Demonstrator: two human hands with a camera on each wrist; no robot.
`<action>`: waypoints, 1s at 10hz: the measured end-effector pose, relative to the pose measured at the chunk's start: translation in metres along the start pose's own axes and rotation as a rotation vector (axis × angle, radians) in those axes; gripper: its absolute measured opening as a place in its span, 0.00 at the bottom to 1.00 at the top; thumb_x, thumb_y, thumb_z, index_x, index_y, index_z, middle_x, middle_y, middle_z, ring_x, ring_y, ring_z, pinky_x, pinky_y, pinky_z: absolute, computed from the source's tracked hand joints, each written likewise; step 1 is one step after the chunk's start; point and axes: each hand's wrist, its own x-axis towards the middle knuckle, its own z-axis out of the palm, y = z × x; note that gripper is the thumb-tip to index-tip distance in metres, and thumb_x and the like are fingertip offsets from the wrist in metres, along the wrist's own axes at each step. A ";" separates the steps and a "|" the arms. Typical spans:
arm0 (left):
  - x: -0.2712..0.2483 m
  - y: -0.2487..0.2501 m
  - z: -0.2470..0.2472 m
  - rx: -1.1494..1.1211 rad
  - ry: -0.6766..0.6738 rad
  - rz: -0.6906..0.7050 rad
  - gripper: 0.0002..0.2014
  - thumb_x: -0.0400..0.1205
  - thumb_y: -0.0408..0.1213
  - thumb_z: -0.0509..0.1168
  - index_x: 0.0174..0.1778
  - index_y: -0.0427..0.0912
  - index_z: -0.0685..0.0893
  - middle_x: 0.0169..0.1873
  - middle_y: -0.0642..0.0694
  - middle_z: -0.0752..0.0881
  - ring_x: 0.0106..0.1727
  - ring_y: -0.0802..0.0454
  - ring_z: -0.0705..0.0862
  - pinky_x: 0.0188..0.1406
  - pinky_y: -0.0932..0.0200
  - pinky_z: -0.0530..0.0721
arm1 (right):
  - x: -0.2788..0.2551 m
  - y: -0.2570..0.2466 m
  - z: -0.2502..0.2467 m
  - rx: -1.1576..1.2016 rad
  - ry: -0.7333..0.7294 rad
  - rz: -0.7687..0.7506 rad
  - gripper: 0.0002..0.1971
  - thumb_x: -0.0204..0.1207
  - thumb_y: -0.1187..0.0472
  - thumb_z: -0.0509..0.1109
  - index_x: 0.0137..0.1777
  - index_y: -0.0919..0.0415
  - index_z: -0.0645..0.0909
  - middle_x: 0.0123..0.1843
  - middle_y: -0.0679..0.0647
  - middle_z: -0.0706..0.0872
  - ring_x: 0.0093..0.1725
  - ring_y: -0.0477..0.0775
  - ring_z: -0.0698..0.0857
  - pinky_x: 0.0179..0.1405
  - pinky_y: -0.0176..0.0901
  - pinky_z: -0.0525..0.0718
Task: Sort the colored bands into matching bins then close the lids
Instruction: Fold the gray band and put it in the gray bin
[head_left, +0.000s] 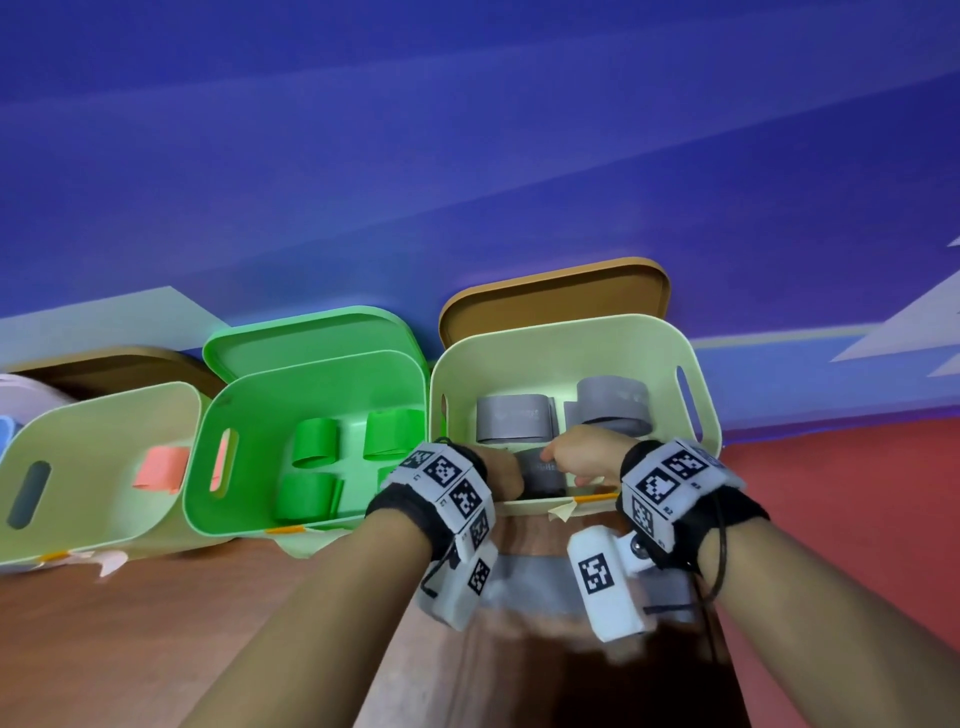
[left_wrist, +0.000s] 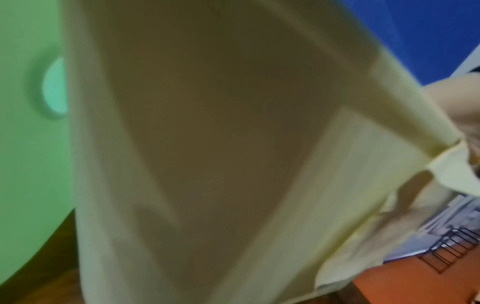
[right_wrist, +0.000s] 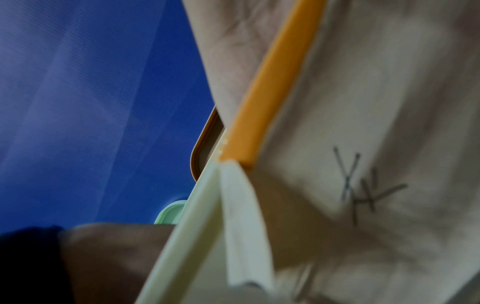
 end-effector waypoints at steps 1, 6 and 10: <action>0.003 -0.002 0.002 0.035 0.029 0.059 0.17 0.86 0.33 0.52 0.68 0.33 0.77 0.67 0.34 0.79 0.68 0.39 0.77 0.63 0.52 0.74 | 0.002 0.000 -0.001 -0.011 -0.001 -0.013 0.20 0.82 0.67 0.56 0.72 0.72 0.70 0.53 0.58 0.70 0.51 0.53 0.70 0.63 0.48 0.76; -0.066 -0.030 0.021 -0.472 0.586 0.428 0.11 0.82 0.27 0.59 0.54 0.37 0.85 0.44 0.50 0.86 0.47 0.52 0.84 0.44 0.77 0.72 | -0.027 0.006 -0.018 -0.114 0.247 -0.221 0.13 0.80 0.68 0.57 0.54 0.66 0.84 0.50 0.59 0.82 0.50 0.57 0.79 0.54 0.46 0.79; -0.066 -0.053 0.114 -0.294 0.702 0.225 0.10 0.79 0.37 0.58 0.53 0.48 0.82 0.52 0.51 0.86 0.53 0.50 0.82 0.47 0.57 0.77 | -0.068 0.099 0.038 0.045 1.280 -0.569 0.13 0.70 0.62 0.54 0.48 0.67 0.76 0.45 0.63 0.78 0.47 0.57 0.71 0.50 0.46 0.66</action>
